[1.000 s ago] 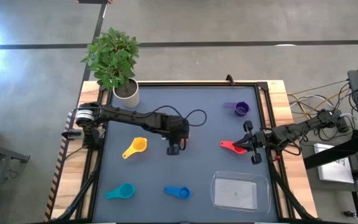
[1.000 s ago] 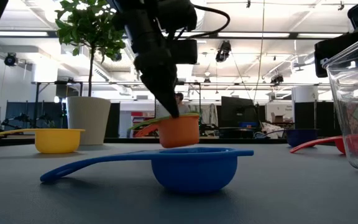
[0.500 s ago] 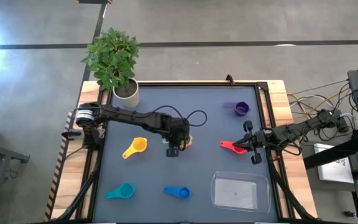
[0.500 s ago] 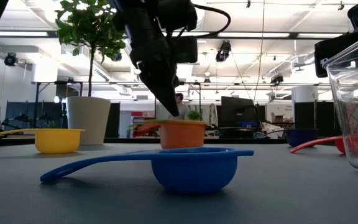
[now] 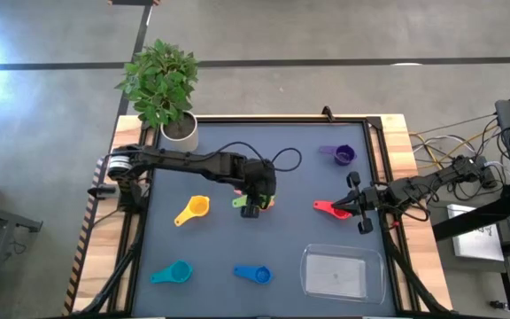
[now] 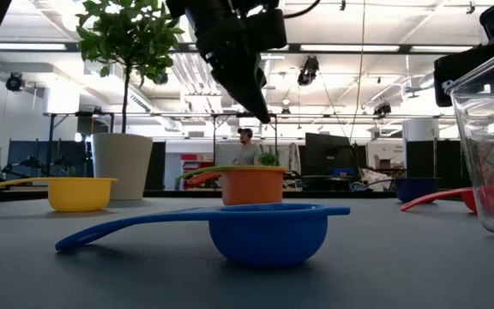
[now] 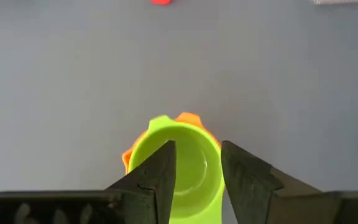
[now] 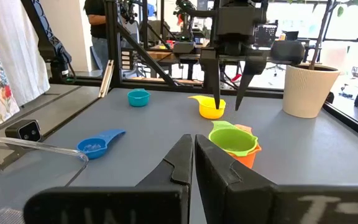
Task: Nest measuring cups in basket
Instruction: Stack the purple measuring cup on top of the green measuring cup
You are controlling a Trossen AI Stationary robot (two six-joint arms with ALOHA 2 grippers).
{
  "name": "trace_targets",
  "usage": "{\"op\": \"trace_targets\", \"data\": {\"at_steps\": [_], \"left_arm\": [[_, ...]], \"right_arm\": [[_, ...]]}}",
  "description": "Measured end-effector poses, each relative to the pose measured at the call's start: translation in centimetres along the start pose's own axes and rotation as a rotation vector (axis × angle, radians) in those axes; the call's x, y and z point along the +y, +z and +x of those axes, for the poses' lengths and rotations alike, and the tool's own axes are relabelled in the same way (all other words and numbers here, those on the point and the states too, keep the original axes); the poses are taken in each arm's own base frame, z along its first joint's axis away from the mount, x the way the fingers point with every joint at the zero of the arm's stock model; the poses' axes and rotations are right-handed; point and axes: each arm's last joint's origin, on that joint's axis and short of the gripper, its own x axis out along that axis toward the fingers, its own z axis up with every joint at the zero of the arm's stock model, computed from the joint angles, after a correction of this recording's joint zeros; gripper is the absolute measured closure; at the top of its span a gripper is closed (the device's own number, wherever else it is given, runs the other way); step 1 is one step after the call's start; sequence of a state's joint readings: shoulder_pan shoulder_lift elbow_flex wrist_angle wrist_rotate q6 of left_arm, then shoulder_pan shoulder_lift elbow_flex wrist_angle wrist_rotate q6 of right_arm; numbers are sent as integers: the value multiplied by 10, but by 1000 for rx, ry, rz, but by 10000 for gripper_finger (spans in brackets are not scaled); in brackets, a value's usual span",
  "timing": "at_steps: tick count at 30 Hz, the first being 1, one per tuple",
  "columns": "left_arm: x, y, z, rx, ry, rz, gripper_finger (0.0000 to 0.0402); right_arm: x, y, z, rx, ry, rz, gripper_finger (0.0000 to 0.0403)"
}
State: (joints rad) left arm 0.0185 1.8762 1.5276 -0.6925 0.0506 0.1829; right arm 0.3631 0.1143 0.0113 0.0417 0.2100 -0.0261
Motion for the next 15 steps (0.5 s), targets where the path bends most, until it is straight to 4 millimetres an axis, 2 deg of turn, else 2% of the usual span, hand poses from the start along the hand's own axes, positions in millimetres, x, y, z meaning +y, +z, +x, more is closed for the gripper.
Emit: {"op": "trace_targets", "data": {"at_steps": [4, 8, 15], "left_arm": [[1, -2, -4, -8, 20, 6, 298], [1, -12, -8, -61, 43, 3, 312], [-6, -54, -28, -343, 123, -37, 335]], "right_arm": [[0, 0, 0, 0, 0, 0, 394], [0, 0, 0, 0, 0, 0, 394], [0, 0, 0, 1, 0, 0, 394]]}}
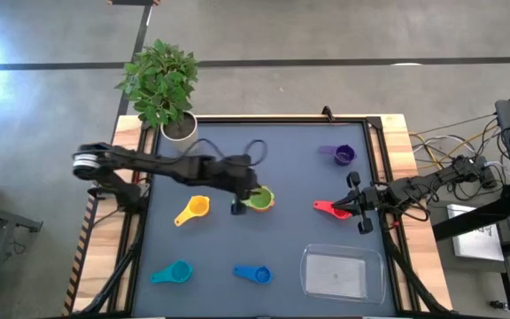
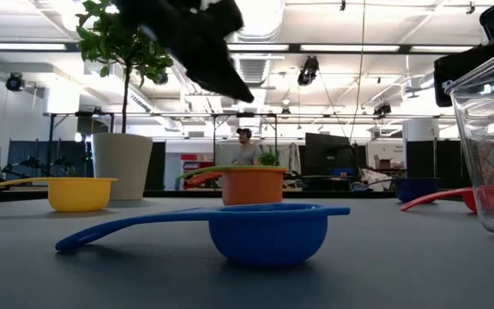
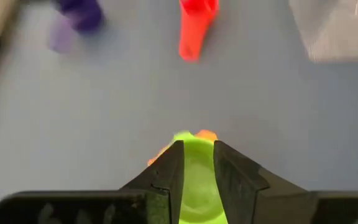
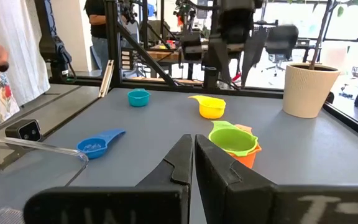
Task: Nest measuring cups in basket
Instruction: Stack the purple measuring cup on top of the green measuring cup
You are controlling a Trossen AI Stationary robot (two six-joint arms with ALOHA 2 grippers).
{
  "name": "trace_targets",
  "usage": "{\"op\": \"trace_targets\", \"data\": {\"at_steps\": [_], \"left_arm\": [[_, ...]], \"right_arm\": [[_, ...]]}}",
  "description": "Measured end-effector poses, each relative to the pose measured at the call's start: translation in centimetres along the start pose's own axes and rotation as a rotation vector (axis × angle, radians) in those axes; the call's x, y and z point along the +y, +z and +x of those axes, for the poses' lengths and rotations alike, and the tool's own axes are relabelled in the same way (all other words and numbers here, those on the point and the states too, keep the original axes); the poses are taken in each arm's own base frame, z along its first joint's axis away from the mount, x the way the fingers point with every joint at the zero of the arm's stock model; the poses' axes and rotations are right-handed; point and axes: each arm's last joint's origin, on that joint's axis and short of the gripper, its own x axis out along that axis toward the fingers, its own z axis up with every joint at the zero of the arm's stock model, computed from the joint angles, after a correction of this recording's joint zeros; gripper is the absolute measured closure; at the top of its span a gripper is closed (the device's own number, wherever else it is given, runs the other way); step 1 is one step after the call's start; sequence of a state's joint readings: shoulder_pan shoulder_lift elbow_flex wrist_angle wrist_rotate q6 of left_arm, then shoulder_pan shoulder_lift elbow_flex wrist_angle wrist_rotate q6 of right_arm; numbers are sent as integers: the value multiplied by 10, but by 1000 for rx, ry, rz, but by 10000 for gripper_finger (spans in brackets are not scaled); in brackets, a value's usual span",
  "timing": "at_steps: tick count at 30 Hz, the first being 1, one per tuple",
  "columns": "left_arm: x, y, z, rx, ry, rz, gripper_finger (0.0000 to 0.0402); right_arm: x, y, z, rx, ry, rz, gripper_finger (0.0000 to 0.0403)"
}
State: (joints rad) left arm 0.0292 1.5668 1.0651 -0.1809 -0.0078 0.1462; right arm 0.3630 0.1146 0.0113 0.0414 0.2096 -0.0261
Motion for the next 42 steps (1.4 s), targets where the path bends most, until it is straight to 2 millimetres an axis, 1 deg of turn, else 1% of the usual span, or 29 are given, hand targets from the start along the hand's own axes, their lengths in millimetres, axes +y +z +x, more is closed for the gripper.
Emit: {"op": "trace_targets", "data": {"at_steps": [4, 9, 11, 14, 19, 26, 30, 32, 35, 38, 40, 42], "left_arm": [[-1, -12, -26, -263, 60, -64, 338], [-3, -25, -52, -609, 89, -97, 338], [-4, -32, -59, -716, 100, -95, 338], [-5, -39, -63, -810, 110, -96, 339], [-6, -43, -61, -811, 110, -95, 339], [-5, -41, -53, -779, 107, -93, 339], [-5, -41, -52, -771, 106, -93, 339], [-6, -42, -52, -766, 106, -93, 339], [-6, -44, -51, -745, 101, -98, 339], [-6, -47, -48, -710, 72, -162, 339], [-7, -49, -47, -684, 65, -178, 338], [-7, -50, -45, -659, 62, -181, 339]], "right_arm": [[0, 0, 0, -1, 0, 0, 394], [0, 0, 0, -1, 0, 0, 394], [0, 0, 0, 0, 0, 0, 394], [0, 0, 0, -1, 0, 0, 394], [0, 0, 0, -1, 0, -2, 394], [0, 1, 0, -10, -2, -6, 394], [0, 5, 0, -52, -8, 65, 394], [-1, 7, 0, -68, -36, 74, 394], [-4, 13, -1, -133, -118, 24, 394], [-5, 24, -3, -238, -151, -26, 394], [-6, 32, -6, -319, -154, -1, 394], [-6, 37, -8, -380, -147, 78, 394]]}}
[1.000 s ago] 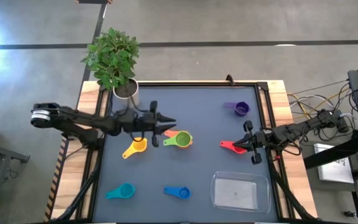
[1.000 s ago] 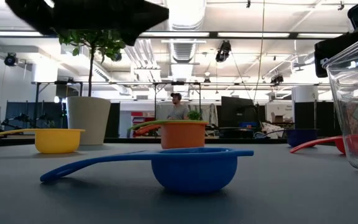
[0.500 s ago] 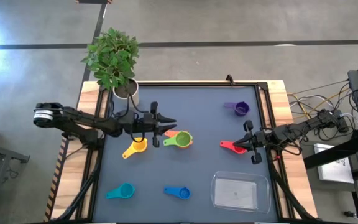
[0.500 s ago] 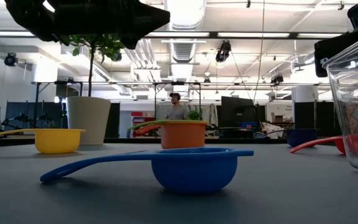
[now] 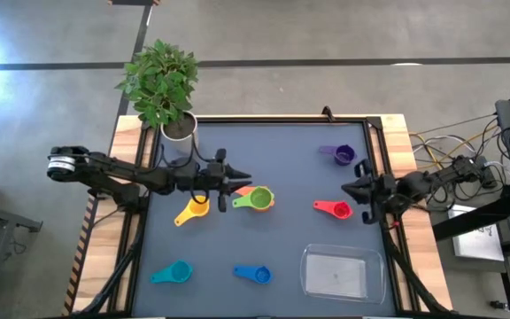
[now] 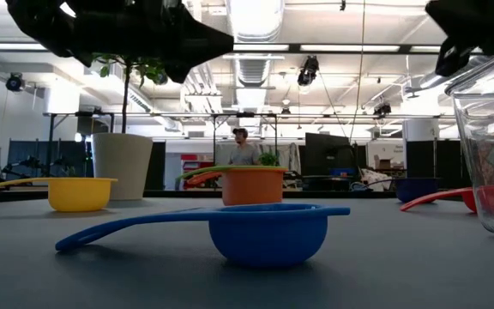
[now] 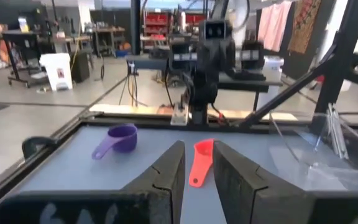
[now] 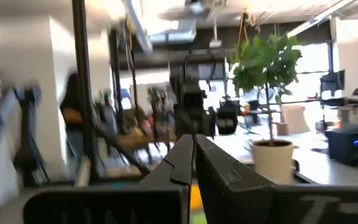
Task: Nest measuring cups in basket
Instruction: Stack the purple measuring cup on top of the green measuring cup
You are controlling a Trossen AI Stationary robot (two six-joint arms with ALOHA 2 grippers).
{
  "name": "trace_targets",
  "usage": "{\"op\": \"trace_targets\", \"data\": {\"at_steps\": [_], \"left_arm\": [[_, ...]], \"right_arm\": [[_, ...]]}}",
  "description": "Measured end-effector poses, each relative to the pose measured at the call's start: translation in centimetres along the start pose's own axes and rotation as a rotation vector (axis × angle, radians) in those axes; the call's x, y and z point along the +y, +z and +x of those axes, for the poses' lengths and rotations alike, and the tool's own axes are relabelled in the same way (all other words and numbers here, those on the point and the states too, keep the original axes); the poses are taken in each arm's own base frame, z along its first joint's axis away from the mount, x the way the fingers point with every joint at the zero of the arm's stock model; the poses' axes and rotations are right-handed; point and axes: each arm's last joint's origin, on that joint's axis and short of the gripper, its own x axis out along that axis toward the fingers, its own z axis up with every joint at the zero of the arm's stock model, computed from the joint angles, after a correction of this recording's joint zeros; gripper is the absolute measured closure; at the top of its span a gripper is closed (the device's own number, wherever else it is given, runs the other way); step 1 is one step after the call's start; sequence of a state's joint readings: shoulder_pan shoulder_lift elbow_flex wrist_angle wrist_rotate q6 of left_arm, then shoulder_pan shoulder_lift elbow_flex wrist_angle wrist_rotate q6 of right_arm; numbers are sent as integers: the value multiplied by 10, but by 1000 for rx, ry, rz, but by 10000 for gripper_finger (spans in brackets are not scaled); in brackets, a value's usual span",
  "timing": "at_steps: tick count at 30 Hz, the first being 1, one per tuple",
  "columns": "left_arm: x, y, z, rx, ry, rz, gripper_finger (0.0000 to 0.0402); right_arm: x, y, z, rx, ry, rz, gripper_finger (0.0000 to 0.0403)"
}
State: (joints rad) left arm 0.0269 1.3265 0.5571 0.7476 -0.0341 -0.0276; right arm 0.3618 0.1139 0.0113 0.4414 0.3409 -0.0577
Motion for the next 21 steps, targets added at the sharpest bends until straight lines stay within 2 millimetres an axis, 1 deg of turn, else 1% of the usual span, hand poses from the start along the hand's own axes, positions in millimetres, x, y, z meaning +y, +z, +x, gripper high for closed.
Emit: {"op": "trace_targets", "data": {"at_steps": [2, 4, 6, 8, 10, 14, 17, 19, 21], "left_arm": [[0, -1, -1, 20, 0, 1, 338], [0, 1, -3, 18, 0, 6, 339], [0, 5, -6, 11, 0, 19, 339], [0, 9, -9, 5, 0, 20, 338], [0, 14, -14, 4, 0, 20, 338], [0, 18, -22, 25, 0, 8, 338], [0, 19, -24, 36, 1, -31, 338], [0, 18, -24, 36, 2, -54, 338], [0, 18, -24, 39, 2, -59, 338]], "right_arm": [[0, 4, 0, -36, -2, 83, 394], [-1, 6, 0, -58, -26, 124, 394], [-4, 8, 0, -73, -133, 143, 394], [-8, 14, 1, -13, -299, 152, 394], [-11, 26, 4, 89, -407, 117, 394], [-13, 55, 7, 276, -497, 70, 394], [-14, 74, 12, 317, -617, 83, 394], [-13, 81, 18, 366, -654, 47, 394], [-11, 82, 24, 436, -662, 33, 394]]}}
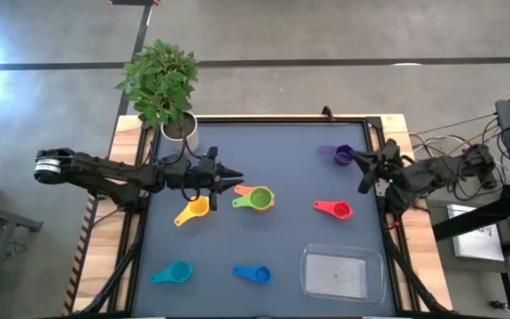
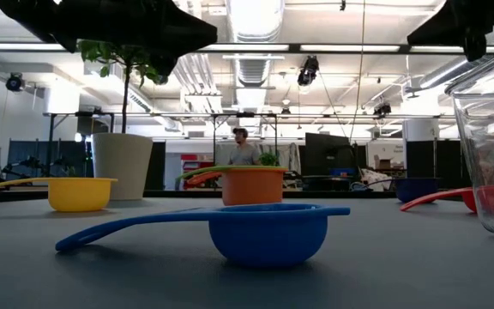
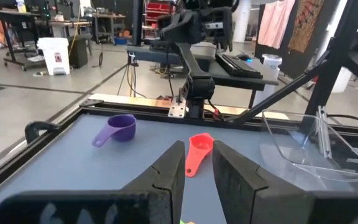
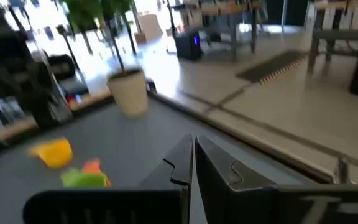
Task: Nest measuring cups in basket
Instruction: Stack the purple measuring cup on top of the green measuring cup
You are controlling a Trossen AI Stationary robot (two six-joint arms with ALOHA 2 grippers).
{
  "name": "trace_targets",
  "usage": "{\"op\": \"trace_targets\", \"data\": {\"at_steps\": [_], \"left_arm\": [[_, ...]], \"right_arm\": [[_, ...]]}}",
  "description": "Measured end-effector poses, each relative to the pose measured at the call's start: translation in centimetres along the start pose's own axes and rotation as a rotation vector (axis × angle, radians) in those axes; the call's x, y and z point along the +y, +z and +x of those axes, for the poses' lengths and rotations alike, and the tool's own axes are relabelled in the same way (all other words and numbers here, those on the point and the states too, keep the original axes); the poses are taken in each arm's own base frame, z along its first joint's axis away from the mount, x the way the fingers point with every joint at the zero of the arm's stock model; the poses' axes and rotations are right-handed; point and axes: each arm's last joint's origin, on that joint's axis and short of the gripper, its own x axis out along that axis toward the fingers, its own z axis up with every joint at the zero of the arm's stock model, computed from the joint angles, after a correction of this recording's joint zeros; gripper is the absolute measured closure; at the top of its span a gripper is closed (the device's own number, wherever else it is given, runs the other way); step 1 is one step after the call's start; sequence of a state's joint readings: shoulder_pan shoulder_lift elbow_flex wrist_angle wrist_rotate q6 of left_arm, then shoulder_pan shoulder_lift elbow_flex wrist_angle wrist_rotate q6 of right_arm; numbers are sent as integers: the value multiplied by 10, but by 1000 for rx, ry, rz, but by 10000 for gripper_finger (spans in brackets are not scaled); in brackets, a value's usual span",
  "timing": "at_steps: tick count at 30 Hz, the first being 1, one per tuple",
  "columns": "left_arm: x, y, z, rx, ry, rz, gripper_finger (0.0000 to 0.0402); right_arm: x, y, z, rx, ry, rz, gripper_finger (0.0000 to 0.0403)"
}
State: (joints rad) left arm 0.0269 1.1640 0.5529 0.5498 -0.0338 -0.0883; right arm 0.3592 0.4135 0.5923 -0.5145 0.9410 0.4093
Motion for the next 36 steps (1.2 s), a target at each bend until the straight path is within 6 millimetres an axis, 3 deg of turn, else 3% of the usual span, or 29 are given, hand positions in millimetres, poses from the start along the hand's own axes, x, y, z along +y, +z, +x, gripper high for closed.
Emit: {"op": "trace_targets", "data": {"at_steps": [3, 7, 12, 27, 31, 36], "left_arm": [[0, 0, 0, 0, 0, 0, 338], [0, 0, 0, -1, 0, 0, 338], [0, 0, 0, -2, -1, -12, 338], [-5, -4, 0, 40, -18, -33, 338], [-8, -7, 0, 66, -26, -32, 338], [-8, -10, 2, 75, -28, -47, 338]], "right_arm": [[8, -1, 8, 85, -56, -18, 394], [24, -18, 30, 219, -150, -121, 394], [25, -24, 49, 379, -148, -118, 394], [-34, -39, 111, 750, -326, -105, 390], [-45, -43, 119, 813, -326, -108, 359], [-53, -51, 131, 883, -357, -139, 289]]}}
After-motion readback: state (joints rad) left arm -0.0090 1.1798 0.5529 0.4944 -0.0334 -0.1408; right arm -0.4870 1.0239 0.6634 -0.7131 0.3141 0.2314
